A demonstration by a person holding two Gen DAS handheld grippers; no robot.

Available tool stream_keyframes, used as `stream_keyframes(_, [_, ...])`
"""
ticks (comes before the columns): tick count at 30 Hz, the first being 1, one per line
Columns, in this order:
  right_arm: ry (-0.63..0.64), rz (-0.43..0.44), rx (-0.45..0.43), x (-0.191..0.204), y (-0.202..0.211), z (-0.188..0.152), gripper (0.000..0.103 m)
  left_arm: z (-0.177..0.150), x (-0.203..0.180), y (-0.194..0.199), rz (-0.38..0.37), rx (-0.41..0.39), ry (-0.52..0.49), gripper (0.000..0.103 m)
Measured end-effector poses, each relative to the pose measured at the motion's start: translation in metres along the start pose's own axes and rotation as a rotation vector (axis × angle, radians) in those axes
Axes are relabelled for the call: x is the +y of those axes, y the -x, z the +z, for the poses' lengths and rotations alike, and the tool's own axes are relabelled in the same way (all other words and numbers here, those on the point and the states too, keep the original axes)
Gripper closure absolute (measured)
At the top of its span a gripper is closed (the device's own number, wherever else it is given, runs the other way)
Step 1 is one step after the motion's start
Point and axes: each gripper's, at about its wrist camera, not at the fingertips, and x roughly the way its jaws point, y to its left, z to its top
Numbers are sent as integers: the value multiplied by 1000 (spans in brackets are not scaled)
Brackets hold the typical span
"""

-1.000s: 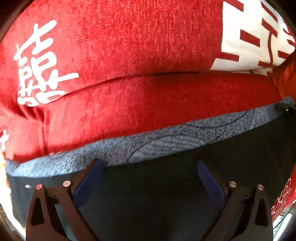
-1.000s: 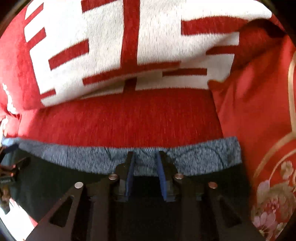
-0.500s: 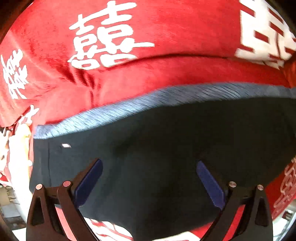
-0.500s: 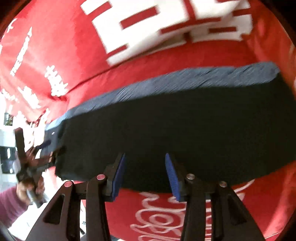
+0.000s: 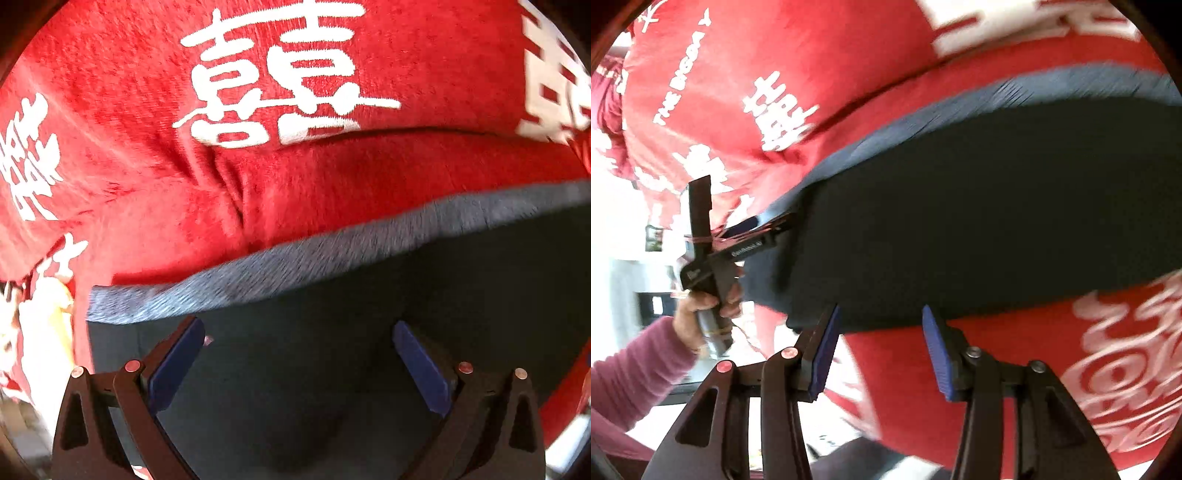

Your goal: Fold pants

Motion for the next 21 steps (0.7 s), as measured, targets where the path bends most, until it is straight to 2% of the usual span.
stream_keyframes(3, [-53, 98, 43, 21, -40, -16, 53, -21, 27, -5, 82, 12, -36, 0])
stream_keyframes(7, [-119, 188, 66, 37, -89, -24, 53, -51, 83, -31, 124, 94, 93, 0])
stream_keyframes(8, [-143, 203, 69, 37, -97, -26, 53, -60, 97, -38, 124, 103, 132, 0])
stream_keyframes(10, [-185, 235, 66, 35, -109, -28, 53, -74, 115, -41, 46, 58, 188, 0])
stream_keyframes(13, [-228, 276, 29, 33, -111, -25, 53, -79, 107, -42, 70, 8, 113, 0])
stream_keyframes(15, [-264, 293, 20, 32, -114, -19, 53, -82, 107, -37, 52, 9, 115, 0])
stream_keyframes(16, [-276, 289, 19, 32, -113, -15, 61, -82, 108, -35, 42, 15, 113, 0])
stream_keyframes(17, [-276, 261, 16, 34, -113, -11, 85, -82, 108, -31, 34, 24, 106, 0])
stream_keyframes(18, [-257, 214, 15, 38, -112, -6, 92, -78, 112, -37, 29, 30, 96, 0])
stream_keyframes(21, [-188, 184, -10, 50, -97, -12, 93, -82, 114, -34, 14, 27, 54, 0])
